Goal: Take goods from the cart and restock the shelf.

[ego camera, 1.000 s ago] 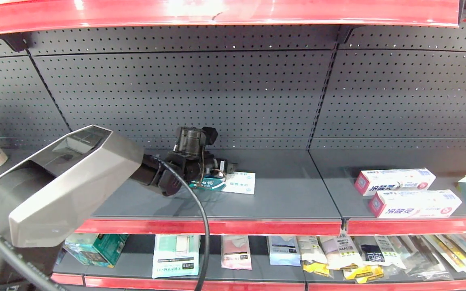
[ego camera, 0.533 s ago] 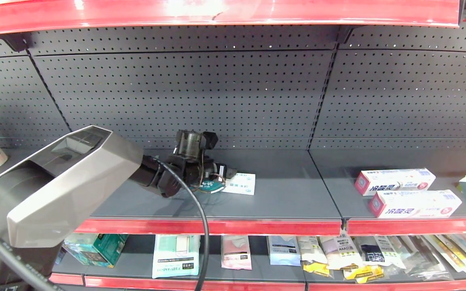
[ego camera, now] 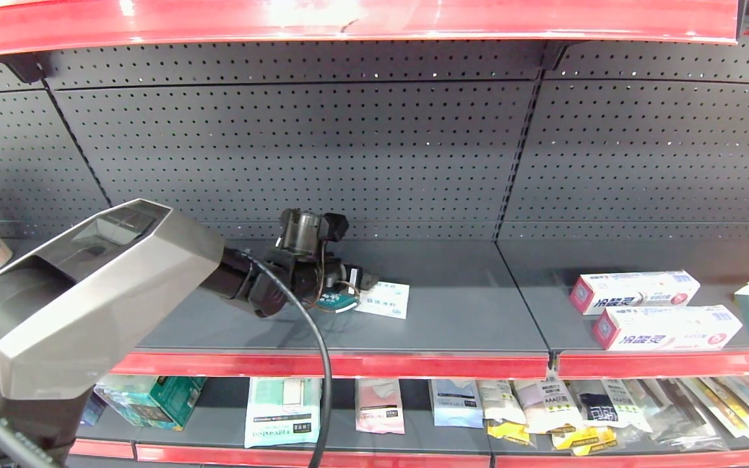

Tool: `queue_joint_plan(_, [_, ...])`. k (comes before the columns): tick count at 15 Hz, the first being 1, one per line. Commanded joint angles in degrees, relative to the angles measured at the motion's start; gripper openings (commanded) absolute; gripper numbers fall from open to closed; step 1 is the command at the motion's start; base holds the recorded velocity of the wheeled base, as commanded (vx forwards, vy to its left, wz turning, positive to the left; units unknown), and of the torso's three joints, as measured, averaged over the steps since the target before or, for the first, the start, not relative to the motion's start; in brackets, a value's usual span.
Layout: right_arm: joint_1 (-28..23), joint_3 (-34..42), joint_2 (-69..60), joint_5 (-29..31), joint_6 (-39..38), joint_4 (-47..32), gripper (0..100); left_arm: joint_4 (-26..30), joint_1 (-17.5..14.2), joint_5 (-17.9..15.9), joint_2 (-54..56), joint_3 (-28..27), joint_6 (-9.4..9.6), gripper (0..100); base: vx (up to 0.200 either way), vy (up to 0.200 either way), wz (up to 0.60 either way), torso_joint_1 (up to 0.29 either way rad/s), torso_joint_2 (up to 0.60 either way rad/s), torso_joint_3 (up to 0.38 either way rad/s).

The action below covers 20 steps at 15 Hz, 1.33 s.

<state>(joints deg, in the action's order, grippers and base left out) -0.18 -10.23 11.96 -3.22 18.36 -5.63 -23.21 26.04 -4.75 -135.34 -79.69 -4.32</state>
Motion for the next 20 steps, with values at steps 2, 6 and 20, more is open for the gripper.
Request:
queue_joint_plan(2, [0.01, 0.03, 0.17, -0.03, 0.01, 0.01, 0, 0.01, -0.29, -0.52, 1.83, 2.43, 0.01, 100, 0.000, 0.000, 0.00, 0.000, 0.00, 0.000])
queue_joint_plan(6, [0.01, 0.03, 0.17, -0.03, 0.54, 0.01, 0, -0.08, -1.34, -0.61, 2.63, 3.23, 0.27, 100, 0.000, 0.000, 0.00, 0.000, 0.00, 0.000])
queue_joint_plan(20, [0.01, 0.65, -0.62, -0.12, 0.98, 0.01, 0, 0.71, -1.87, -1.13, 5.79, 7.71, 0.36, 100, 0.000, 0.000, 0.00, 0.000, 0.00, 0.000])
